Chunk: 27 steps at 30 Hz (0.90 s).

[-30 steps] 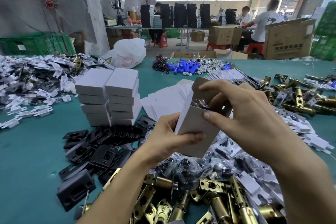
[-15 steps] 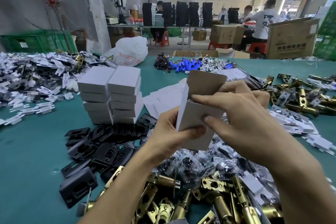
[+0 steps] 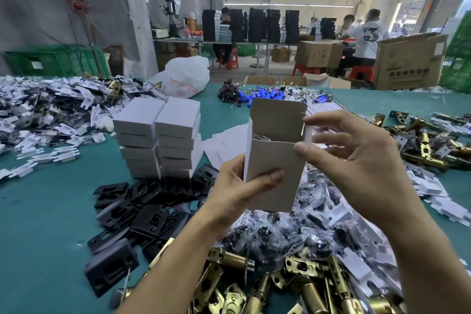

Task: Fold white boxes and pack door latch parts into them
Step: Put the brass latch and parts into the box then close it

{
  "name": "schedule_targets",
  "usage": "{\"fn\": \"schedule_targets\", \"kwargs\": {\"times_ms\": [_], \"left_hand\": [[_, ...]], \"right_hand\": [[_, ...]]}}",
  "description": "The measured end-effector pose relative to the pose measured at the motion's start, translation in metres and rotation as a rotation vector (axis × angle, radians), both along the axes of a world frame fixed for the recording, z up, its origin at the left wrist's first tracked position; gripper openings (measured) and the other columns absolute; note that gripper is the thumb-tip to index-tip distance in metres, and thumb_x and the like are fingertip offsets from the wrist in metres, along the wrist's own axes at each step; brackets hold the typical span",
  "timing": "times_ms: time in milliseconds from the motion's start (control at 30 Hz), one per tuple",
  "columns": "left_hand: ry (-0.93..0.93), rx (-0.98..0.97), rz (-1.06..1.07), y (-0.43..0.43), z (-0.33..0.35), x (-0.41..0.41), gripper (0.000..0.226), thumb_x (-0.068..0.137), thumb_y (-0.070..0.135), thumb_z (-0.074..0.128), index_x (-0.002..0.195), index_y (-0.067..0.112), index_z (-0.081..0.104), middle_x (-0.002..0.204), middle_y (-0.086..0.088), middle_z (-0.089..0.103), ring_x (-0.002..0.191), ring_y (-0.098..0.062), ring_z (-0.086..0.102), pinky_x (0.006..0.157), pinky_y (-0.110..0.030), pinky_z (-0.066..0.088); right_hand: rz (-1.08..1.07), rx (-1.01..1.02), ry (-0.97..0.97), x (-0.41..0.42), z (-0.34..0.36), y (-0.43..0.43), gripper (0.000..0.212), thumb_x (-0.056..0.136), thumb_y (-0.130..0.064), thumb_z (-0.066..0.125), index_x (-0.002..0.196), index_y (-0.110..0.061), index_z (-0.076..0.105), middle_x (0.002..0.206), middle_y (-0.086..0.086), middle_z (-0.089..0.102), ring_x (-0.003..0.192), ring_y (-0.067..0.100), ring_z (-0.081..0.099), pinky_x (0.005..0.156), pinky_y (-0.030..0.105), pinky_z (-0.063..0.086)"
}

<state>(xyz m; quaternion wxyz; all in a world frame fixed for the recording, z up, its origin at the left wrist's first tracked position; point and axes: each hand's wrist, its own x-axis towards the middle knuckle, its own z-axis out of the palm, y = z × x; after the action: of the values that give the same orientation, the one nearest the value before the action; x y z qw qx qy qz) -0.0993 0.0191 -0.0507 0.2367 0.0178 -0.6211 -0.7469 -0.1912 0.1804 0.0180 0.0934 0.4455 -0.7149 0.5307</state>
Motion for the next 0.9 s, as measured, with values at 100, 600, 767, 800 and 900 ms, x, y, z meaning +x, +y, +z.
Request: {"fn": "schedule_targets", "kwargs": {"times_ms": [100,600,767,800,900], "left_hand": [[-0.009,0.034,-0.035,0.001,0.000,0.000,0.032,0.068,0.038,0.079,0.100,0.035,0.077,0.100,0.000,0.076,0.091,-0.016,0.072,0.070,-0.038,0.060],[-0.037,-0.424,0.280,-0.006,-0.017,-0.008,0.059,0.085,0.019,0.081,0.120,0.057,0.053,0.112,0.014,0.070,0.091,-0.007,0.074,0.073,-0.022,0.059],[-0.056,-0.442,0.246,-0.010,-0.018,-0.010,0.036,0.089,0.018,0.077,0.108,0.048,0.070,0.116,0.017,0.071,0.103,-0.009,0.069,0.076,-0.023,0.057],[-0.070,-0.457,0.239,-0.010,-0.018,-0.011,0.033,0.089,0.019,0.076,0.107,0.047,0.072,0.117,0.019,0.070,0.106,-0.009,0.068,0.077,-0.024,0.058],[-0.081,-0.434,0.237,-0.010,-0.019,-0.011,0.030,0.091,0.017,0.075,0.105,0.043,0.072,0.115,0.016,0.071,0.106,-0.010,0.068,0.078,-0.026,0.059]], "right_hand": [[0.282,-0.054,-0.233,-0.005,-0.010,-0.004,0.039,0.075,-0.031,0.073,0.114,-0.031,0.069,0.104,-0.002,0.075,0.094,0.012,0.073,0.079,0.029,0.061],[0.229,0.075,-0.288,-0.036,-0.058,-0.007,0.030,0.065,-0.034,0.079,0.095,-0.029,0.075,0.091,-0.002,0.076,0.083,0.020,0.072,0.080,0.047,0.060],[0.227,0.138,-0.235,-0.037,-0.057,-0.008,0.029,0.066,-0.041,0.077,0.094,-0.032,0.074,0.093,-0.013,0.074,0.083,0.011,0.071,0.078,0.036,0.060],[0.229,0.140,-0.236,-0.038,-0.058,-0.009,0.031,0.067,-0.040,0.076,0.096,-0.033,0.074,0.095,-0.015,0.074,0.085,0.009,0.070,0.079,0.033,0.060],[0.238,0.124,-0.236,-0.038,-0.058,-0.009,0.036,0.068,-0.037,0.076,0.103,-0.031,0.073,0.105,-0.011,0.072,0.095,0.006,0.068,0.078,0.026,0.059]]}}
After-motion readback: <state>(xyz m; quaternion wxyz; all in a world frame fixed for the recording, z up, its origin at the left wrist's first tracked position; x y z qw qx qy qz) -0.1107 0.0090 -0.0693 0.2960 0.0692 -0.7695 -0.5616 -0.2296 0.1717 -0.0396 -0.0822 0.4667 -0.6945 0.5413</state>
